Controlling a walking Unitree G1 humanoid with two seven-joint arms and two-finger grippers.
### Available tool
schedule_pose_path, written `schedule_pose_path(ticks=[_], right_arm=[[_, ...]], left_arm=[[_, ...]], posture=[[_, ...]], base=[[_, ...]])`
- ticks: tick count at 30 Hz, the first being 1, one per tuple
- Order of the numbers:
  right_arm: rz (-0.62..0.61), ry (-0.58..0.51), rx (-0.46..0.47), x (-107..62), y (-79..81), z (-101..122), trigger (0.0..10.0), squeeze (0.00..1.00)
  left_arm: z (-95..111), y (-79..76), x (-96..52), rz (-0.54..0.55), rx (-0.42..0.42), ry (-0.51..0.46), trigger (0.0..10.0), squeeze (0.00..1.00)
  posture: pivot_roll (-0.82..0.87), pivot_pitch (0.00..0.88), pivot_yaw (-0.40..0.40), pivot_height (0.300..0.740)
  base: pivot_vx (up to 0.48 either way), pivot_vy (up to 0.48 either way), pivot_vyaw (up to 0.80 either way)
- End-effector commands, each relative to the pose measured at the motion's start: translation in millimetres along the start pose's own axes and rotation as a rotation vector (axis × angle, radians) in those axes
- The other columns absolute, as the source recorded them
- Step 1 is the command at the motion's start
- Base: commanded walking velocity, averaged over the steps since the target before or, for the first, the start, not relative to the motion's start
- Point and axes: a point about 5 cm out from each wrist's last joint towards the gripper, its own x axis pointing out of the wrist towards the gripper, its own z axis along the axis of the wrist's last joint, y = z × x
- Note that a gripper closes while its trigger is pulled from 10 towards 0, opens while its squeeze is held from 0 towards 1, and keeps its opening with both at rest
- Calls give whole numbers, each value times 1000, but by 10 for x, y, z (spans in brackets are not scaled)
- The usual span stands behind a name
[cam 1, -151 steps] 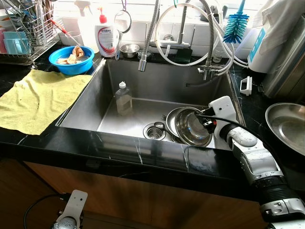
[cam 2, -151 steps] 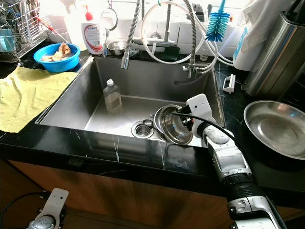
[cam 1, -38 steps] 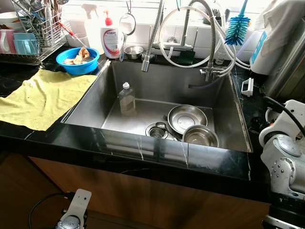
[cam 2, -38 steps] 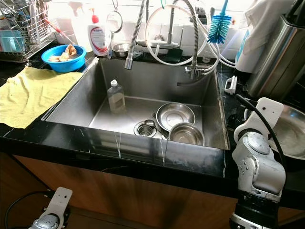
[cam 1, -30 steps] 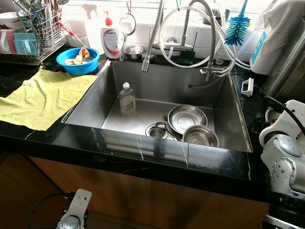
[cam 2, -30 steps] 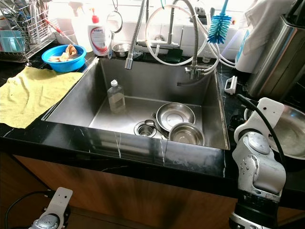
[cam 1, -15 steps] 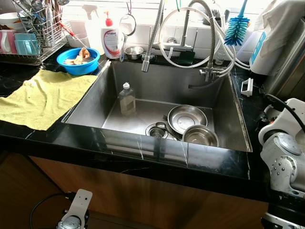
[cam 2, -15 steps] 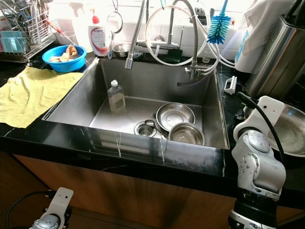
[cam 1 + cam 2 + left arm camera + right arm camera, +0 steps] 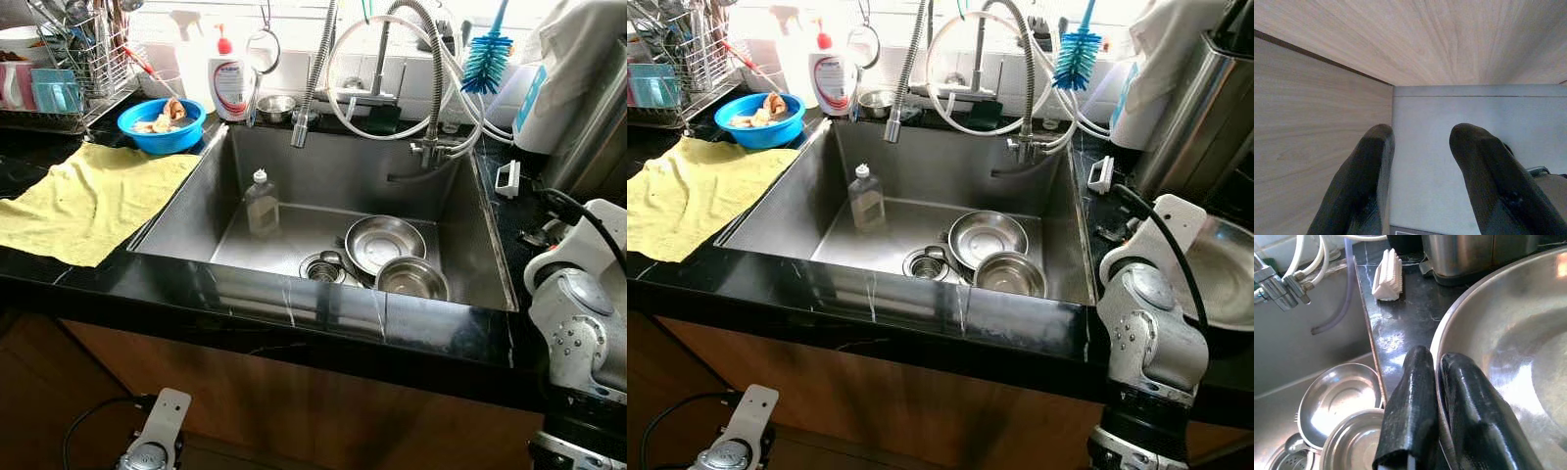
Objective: Kitchen organization
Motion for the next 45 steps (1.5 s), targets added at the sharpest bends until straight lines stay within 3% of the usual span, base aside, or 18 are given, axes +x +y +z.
schedule_pose_path(ticks=[1,11,13,14,16,17,18,24,25,26,30,33,39,45], right_arm=[[29,-11,19,-21,78,38,0,0],[138,-88,63,-55,252,216,0,0],[165,-87,49,-70,296,209,1804,0],[163,-88,50,-71,296,207,1804,0],[193,-109,73,-85,324,233,0,0],[193,-109,73,-85,324,233,0,0],[196,-115,63,-90,329,247,10000,0],[133,-198,42,-106,234,378,10000,0],[70,-240,61,-118,140,459,10000,941],[14,-270,80,-130,50,522,10000,1000],[-203,-362,109,-205,-360,703,10000,1000],[-336,-356,84,-246,-691,674,10000,1000],[-427,-329,110,-290,-939,603,10000,1000],[-464,-296,158,-327,-1025,502,10000,1000]], left_arm=[[-26,-29,-3,-14,1,17,10000,0],[-24,-35,-2,-12,-5,18,10000,0],[-23,-41,-2,-13,-8,18,10000,0],[-23,-42,-2,-13,-8,18,10000,0],[-22,-46,-2,-14,-9,18,10000,0],[-22,-46,-2,-14,-9,18,10000,0],[-23,-48,-2,-14,-9,18,10000,0],[-24,-49,-2,-15,-7,19,10000,0],[-22,-49,-2,-15,-5,19,10000,0],[-21,-48,-1,-16,-5,18,10000,0],[-16,-45,0,-17,1,18,10000,0],[-5,-56,2,-22,5,17,10000,0],[8,-68,4,-26,7,14,10000,0],[-2,-47,2,-23,11,15,10000,0]], posture=[[-57,0,-10,740],[-60,0,-13,740],[-60,0,-14,740],[-60,0,-14,740],[-61,0,-14,740],[-61,0,-14,740],[-62,0,-13,740],[-67,0,-10,740],[-68,0,-8,740],[-68,0,-8,740],[-83,0,-2,740],[-88,0,1,740],[-89,0,5,740],[-83,0,6,740]], base=[[0,0,0],[0,0,0],[0,0,0],[0,0,0],[0,0,0],[0,0,0],[0,0,0],[0,0,0],[0,0,0],[0,0,0],[0,0,0],[0,0,0],[0,0,0],[0,0,0]])
